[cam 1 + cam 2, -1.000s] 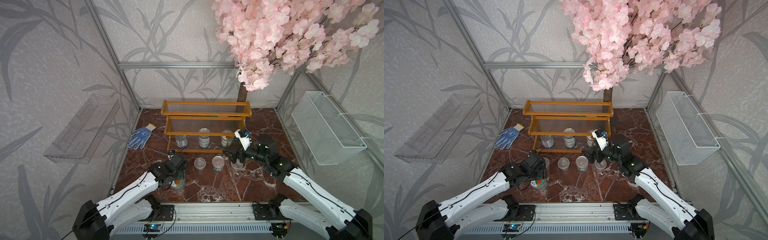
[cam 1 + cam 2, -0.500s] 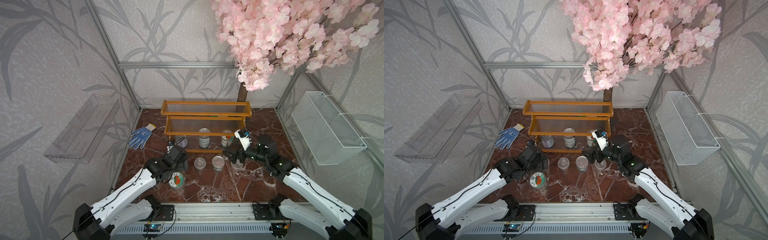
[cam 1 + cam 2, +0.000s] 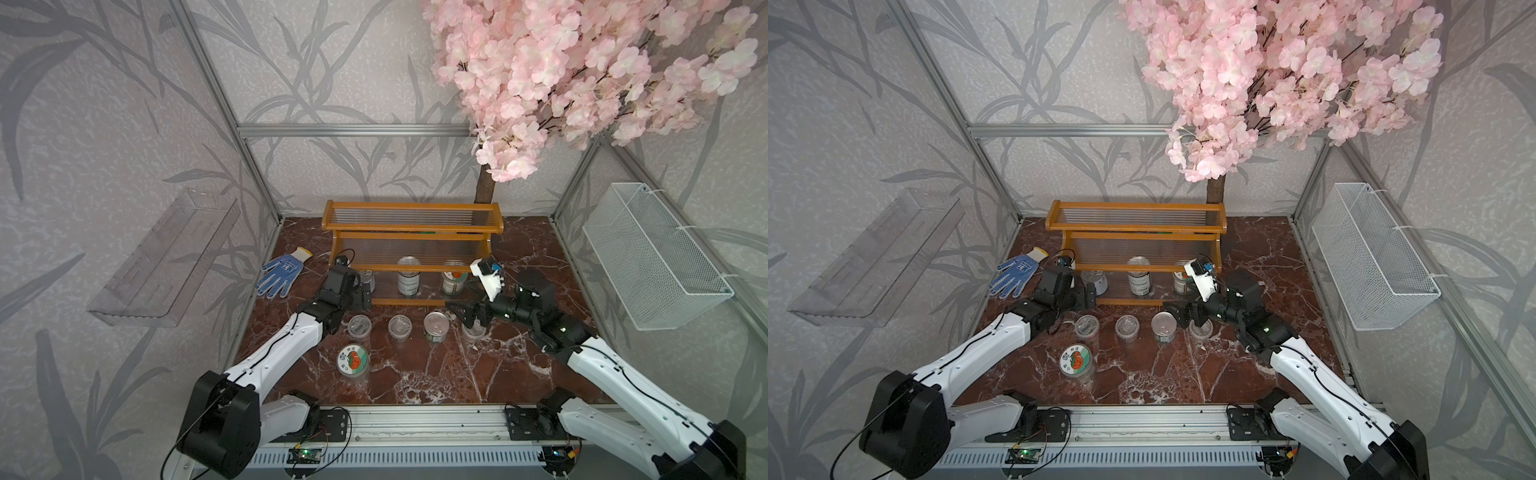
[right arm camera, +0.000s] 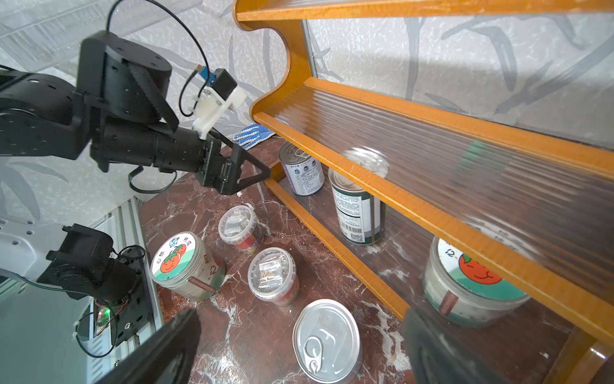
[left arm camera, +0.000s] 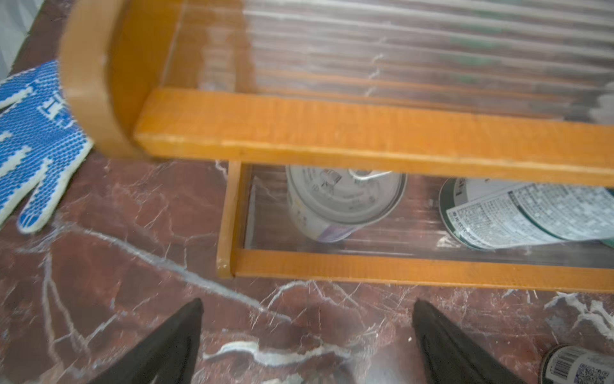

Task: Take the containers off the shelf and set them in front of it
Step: 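Pick up a container from the shelf.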

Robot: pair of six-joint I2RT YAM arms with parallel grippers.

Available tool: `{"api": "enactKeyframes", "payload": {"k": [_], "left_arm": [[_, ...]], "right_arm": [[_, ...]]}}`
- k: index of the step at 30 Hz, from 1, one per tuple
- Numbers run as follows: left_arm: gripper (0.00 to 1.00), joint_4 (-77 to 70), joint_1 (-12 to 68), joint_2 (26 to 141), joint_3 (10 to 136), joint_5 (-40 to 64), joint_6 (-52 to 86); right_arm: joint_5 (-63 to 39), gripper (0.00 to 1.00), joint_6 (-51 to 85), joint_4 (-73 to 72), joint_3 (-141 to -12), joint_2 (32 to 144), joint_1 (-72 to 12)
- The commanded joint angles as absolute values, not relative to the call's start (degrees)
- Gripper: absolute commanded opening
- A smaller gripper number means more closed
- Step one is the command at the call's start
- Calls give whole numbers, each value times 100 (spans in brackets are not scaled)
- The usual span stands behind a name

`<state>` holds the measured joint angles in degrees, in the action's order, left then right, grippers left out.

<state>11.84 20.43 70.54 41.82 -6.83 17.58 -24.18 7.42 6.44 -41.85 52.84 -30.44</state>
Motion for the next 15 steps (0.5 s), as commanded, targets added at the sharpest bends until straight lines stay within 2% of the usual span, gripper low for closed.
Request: {"api": "enactKeyframes", "payload": {"k": [1, 15], "left_arm": [[100, 308, 1991, 7361, 4255, -347, 1314], [100, -365, 1679, 8270, 4504, 168, 1037]], "right_arm": [[-2271, 99, 703, 760, -4317, 5128, -3023], [-2106, 99, 649, 850, -4382, 5130, -3023]]}}
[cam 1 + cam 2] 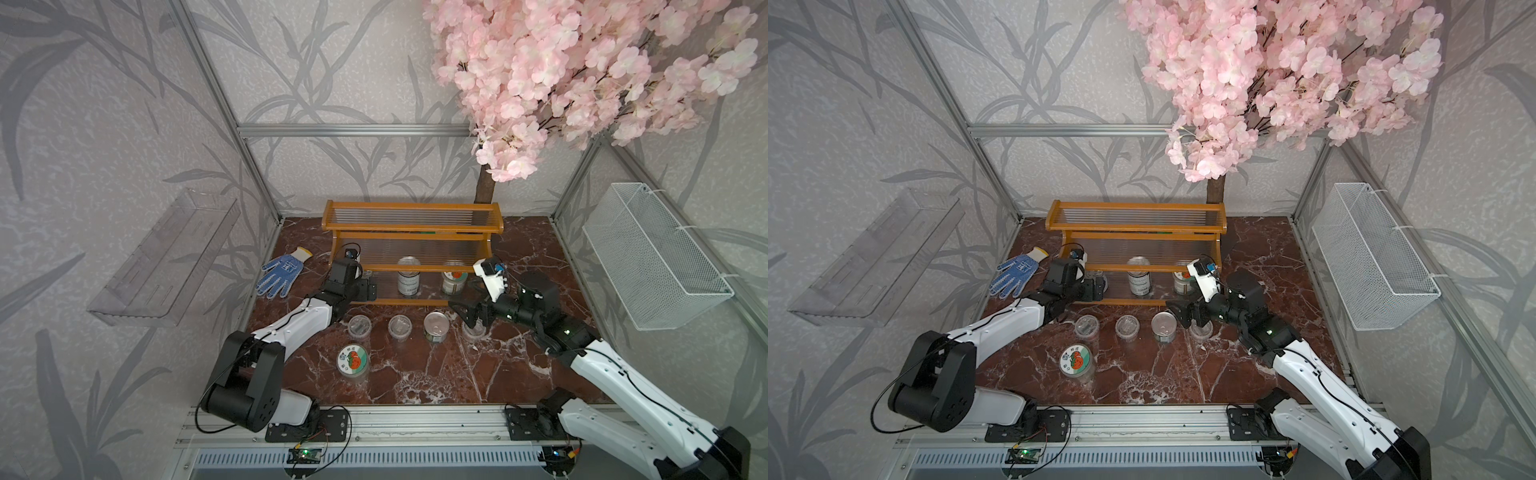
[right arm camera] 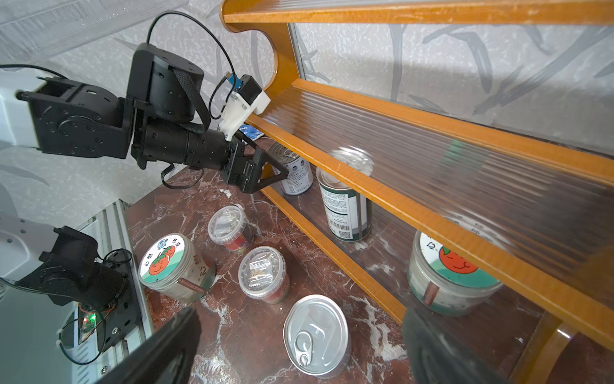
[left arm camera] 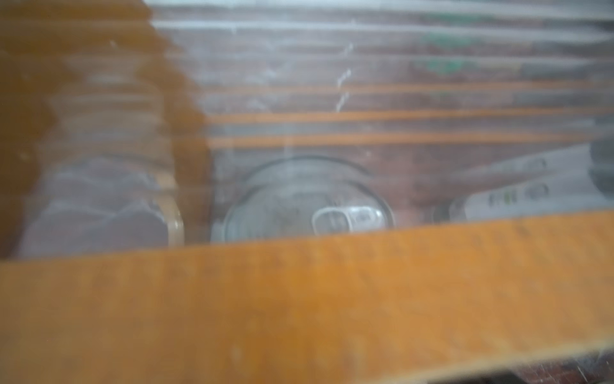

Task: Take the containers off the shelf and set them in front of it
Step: 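Pick up a container from the shelf.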

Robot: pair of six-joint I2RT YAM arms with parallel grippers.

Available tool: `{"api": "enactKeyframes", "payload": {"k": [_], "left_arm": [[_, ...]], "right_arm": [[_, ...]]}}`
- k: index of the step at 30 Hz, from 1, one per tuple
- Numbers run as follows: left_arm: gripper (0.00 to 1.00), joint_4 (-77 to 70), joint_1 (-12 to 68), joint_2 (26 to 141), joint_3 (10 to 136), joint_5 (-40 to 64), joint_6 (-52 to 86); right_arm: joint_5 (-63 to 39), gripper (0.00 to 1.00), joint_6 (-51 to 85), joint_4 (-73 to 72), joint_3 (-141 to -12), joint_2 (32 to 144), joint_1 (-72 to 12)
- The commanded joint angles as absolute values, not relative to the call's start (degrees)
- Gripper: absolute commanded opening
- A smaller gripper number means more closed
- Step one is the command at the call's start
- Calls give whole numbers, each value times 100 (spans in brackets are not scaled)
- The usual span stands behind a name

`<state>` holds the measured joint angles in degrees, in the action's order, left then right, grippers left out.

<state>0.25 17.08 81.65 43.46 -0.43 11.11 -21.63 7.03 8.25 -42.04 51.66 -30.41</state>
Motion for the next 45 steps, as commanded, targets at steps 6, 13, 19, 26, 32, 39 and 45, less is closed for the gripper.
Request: {"api": "enactKeyframes", "payload": {"k": [6, 13, 19, 26, 32, 39, 45], "left_arm": [[100, -627, 1670, 8527, 4537, 433, 993], [90, -612, 1644, 8782, 4711, 352, 857], [77, -595, 1636, 8737, 4704, 268, 788], [74, -358, 1644, 8341, 4550, 495, 732], [73, -173, 1644, 7715, 4312, 822, 726], [72, 338, 1652, 7279, 4019, 1047, 860], [72, 800, 1675, 6716, 3923, 1312, 888]], "right_arm": [[-2074, 99, 650, 863, -4385, 5132, -3023], [-2045, 99, 684, 859, -4369, 5128, -3027], [-2013, 99, 694, 879, -4335, 5082, -3023], [-2014, 99, 706, 864, -4306, 5076, -3023], [-2061, 99, 782, 765, -4242, 5097, -3023], [-2092, 99, 782, 738, -4229, 5120, -3023], [-2136, 99, 834, 664, -4228, 5165, -3030]]}}
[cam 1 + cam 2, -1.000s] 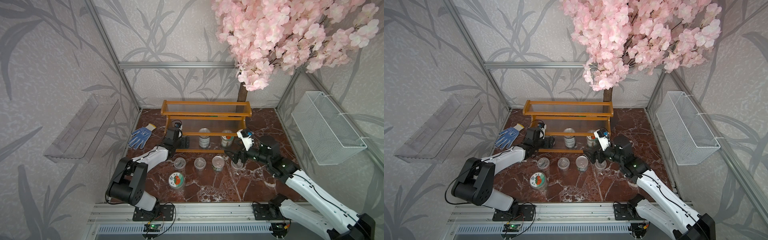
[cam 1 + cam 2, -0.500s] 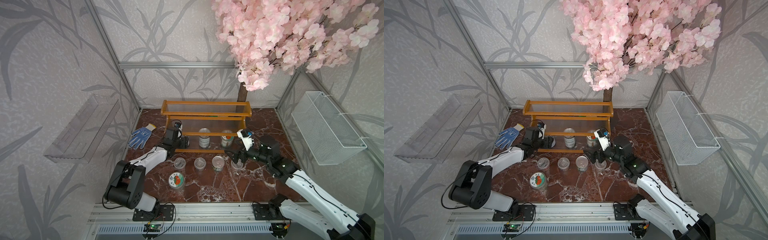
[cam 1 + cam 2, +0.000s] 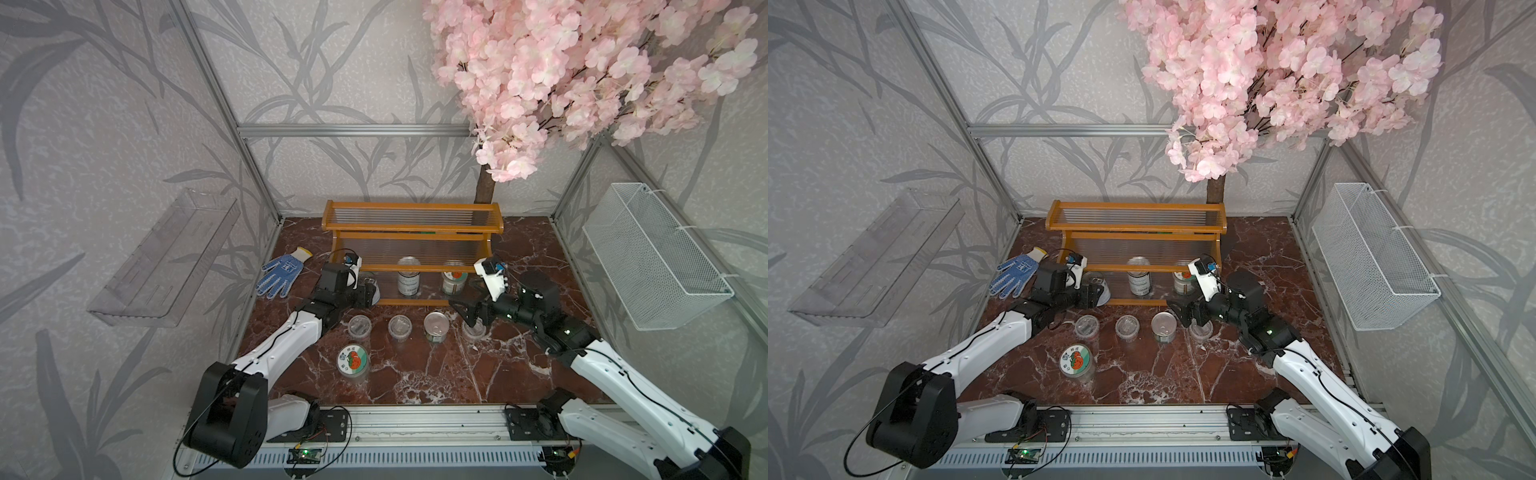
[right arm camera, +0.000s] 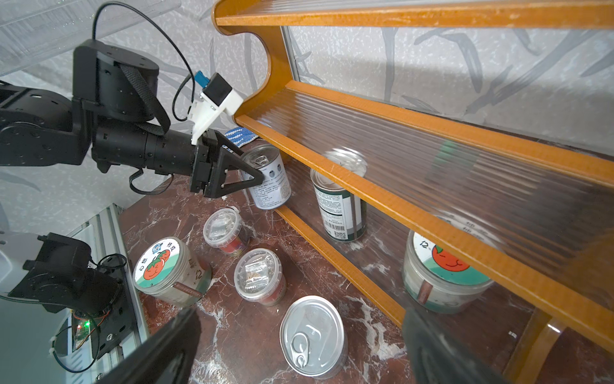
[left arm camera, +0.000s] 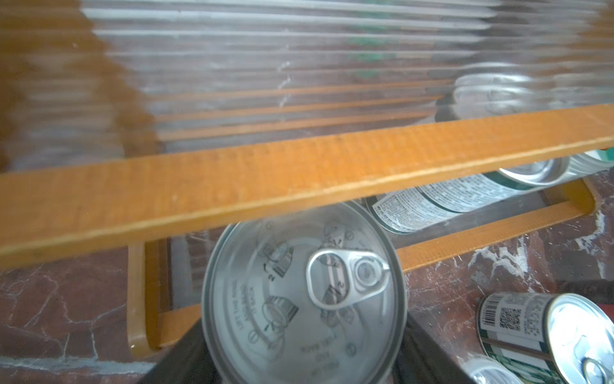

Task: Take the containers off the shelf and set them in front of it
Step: 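Pick up a container from the shelf, then place the container at the center of the board.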

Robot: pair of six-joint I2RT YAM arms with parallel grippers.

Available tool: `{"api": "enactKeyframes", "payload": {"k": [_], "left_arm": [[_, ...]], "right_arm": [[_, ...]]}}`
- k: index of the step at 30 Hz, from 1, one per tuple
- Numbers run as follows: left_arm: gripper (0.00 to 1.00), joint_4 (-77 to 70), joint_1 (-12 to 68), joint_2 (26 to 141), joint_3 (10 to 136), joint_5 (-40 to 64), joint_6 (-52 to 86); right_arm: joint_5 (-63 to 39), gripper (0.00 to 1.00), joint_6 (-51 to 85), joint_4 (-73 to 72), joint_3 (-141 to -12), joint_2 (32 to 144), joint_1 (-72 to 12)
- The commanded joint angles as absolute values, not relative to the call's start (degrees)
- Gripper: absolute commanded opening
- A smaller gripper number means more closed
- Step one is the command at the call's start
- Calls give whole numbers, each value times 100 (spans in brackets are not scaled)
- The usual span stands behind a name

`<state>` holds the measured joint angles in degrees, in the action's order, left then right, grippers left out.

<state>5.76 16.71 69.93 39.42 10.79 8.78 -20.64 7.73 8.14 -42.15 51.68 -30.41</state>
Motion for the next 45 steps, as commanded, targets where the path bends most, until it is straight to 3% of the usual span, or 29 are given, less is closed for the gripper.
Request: {"api": "enactKeyframes", "payload": {"k": [1, 7, 12, 22, 29, 45], "left_arm": [[73, 882, 1672, 6671, 3922, 1349, 880], [72, 1341, 1787, 6204, 4036, 1428, 869], [73, 1880, 2393, 5777, 4339, 1234, 870], [72, 2458, 4977, 4974, 4432, 8, 1857], [72, 2441, 6631, 5087, 3924, -869, 2524], [73, 2050, 6944, 5850, 3099, -1461, 2470]], "right_arm": [[-2155, 99, 835, 649, -4237, 5180, -3024], [-2236, 99, 819, 651, -4306, 5256, -3025], [-2479, 99, 700, 824, -4367, 5273, -3023], [-3033, 99, 456, 1415, -4453, 5068, -2893], [-3006, 99, 395, 1511, -4434, 5023, -2813], [-2983, 99, 334, 1501, -4441, 5060, -2813]]}}
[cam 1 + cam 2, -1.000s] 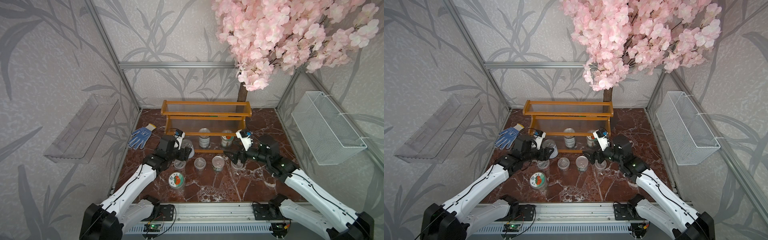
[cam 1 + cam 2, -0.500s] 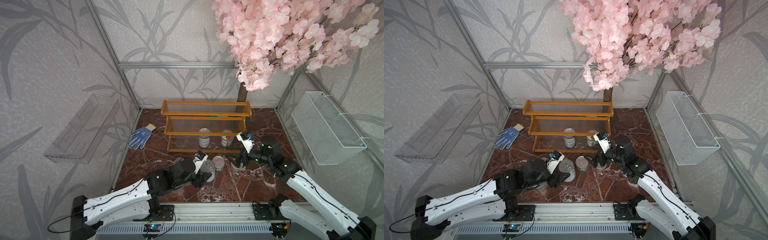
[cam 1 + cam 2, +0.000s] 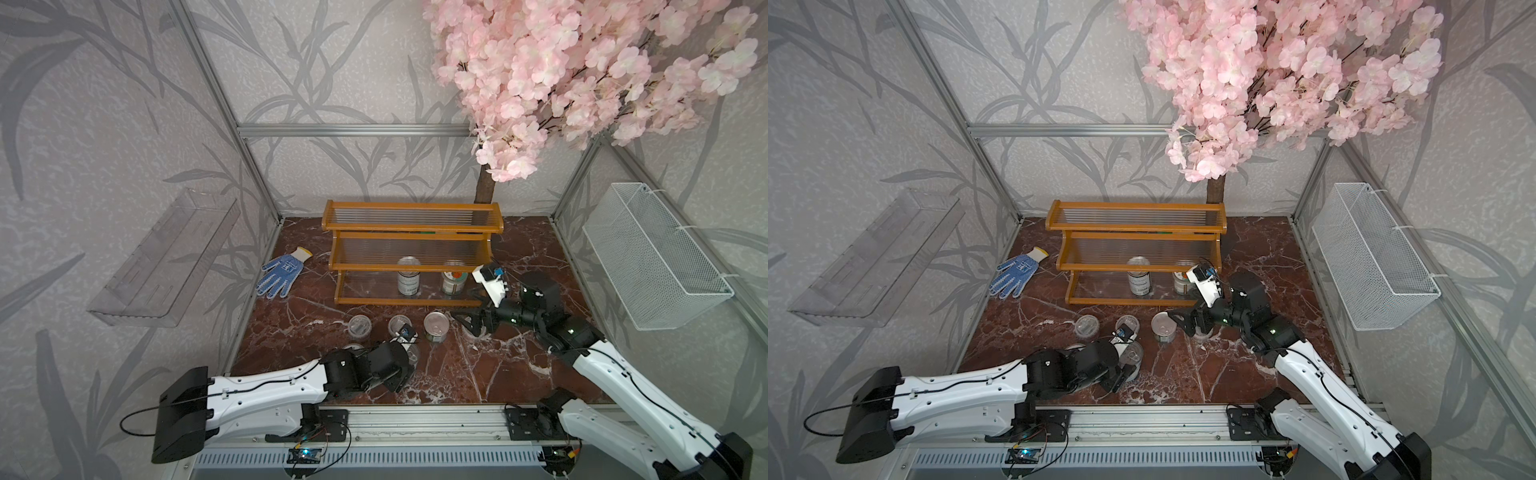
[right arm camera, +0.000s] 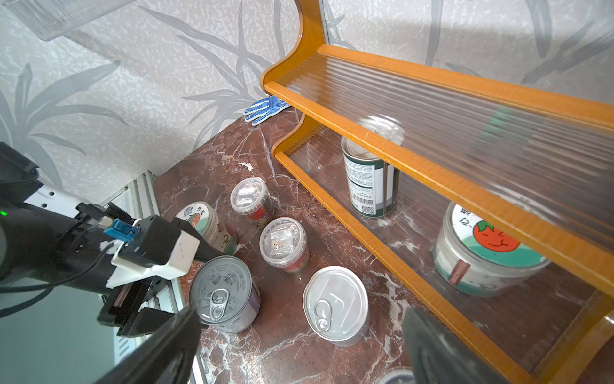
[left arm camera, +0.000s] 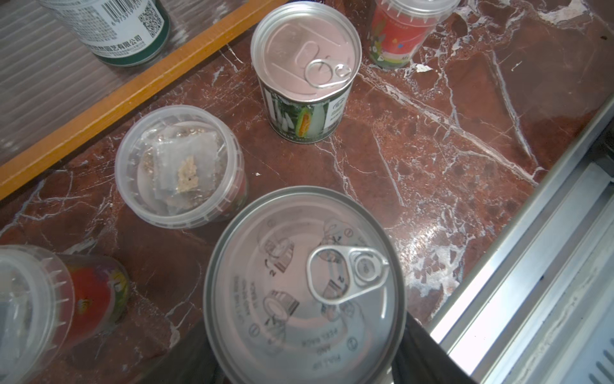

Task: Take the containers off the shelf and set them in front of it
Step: Place the container at the center of the board.

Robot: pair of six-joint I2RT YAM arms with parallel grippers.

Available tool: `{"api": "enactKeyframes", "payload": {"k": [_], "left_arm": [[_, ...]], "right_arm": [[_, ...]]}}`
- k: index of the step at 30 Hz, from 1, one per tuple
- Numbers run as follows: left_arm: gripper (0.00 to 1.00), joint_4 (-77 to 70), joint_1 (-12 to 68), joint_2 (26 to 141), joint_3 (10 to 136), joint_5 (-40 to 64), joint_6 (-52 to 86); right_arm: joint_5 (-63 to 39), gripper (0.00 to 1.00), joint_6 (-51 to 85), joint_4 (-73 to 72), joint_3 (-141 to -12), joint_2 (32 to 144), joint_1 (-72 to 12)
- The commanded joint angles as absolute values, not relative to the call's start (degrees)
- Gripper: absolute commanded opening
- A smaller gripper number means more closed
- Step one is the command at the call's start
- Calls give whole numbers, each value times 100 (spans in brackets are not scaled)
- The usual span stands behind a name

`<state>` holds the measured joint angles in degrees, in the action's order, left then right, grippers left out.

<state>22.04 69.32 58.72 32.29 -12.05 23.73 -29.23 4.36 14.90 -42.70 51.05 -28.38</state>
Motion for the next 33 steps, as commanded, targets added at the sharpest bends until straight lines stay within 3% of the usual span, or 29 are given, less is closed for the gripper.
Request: {"api": "enactKeyframes", "payload": {"k": [1, 9, 22, 33], "left_arm": [[73, 2048, 6943, 5837, 3069, -1436, 2488], [79, 2013, 6946, 5578, 2759, -1165, 2741], [84, 2652, 6948, 5309, 3130, -1549, 2864], [91, 3227, 6940, 5051, 4066, -1259, 2779]], "right_arm": [[-2993, 99, 331, 1497, -4439, 5071, -2817], [-3030, 99, 369, 1376, -4432, 5168, -2813], [-3072, 99, 351, 1391, -4504, 5225, -2813], [-2973, 99, 220, 1622, -4562, 5126, -2796]]}}
